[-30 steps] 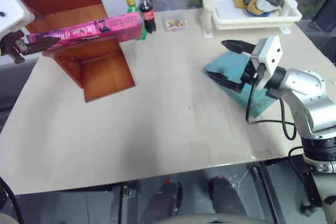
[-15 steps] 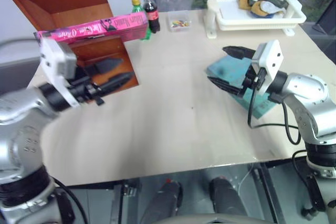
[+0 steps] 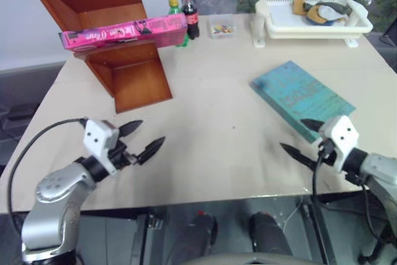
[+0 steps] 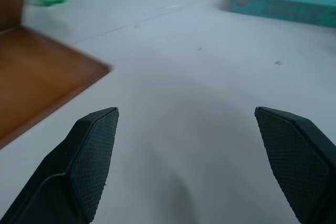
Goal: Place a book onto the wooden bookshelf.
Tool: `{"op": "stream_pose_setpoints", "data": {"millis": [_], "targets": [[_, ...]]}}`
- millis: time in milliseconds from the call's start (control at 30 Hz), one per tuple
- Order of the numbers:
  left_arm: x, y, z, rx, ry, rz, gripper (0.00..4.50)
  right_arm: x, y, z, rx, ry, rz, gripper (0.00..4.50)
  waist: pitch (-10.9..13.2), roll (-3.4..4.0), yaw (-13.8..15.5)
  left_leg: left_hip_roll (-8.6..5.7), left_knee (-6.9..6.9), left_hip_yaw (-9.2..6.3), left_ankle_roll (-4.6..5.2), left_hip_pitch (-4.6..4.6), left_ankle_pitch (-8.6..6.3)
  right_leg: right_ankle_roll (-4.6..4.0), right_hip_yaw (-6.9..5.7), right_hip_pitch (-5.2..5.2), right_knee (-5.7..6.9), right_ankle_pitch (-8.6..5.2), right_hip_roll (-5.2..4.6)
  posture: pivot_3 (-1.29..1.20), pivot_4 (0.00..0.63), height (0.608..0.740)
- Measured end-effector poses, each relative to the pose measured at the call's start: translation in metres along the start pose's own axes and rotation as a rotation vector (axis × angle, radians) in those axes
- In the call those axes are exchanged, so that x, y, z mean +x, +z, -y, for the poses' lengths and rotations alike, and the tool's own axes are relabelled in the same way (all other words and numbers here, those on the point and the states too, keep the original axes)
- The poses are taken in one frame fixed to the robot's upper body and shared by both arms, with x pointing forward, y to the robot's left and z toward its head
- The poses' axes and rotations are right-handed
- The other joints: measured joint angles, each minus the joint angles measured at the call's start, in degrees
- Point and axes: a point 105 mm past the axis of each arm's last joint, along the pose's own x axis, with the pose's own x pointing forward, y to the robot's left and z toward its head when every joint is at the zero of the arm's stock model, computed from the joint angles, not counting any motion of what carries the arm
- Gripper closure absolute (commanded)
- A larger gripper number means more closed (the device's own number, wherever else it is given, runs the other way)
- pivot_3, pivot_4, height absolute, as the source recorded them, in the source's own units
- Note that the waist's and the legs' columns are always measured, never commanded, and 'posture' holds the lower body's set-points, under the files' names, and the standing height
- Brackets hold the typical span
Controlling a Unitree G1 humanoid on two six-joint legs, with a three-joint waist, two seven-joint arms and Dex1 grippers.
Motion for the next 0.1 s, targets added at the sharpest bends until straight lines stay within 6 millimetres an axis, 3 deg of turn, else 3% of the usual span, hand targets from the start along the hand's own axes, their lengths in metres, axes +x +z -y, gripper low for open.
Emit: {"op": "stream_pose_setpoints", "data": {"millis": [100], "targets": [[-0.0055,-0.0016,-0.0037,0.01,-0.009,-0.013,0.05,-0.013,-0.0016,0.0071,0.0,-0.053,-0.019,0.0,0.0,0.02,0.0,0.1,-0.03,0.0,-0.2,0.45,-0.14,0.02,-0.12,0.55,-0.15,-0.02,0.02,0.0,0.15,0.74]]}}
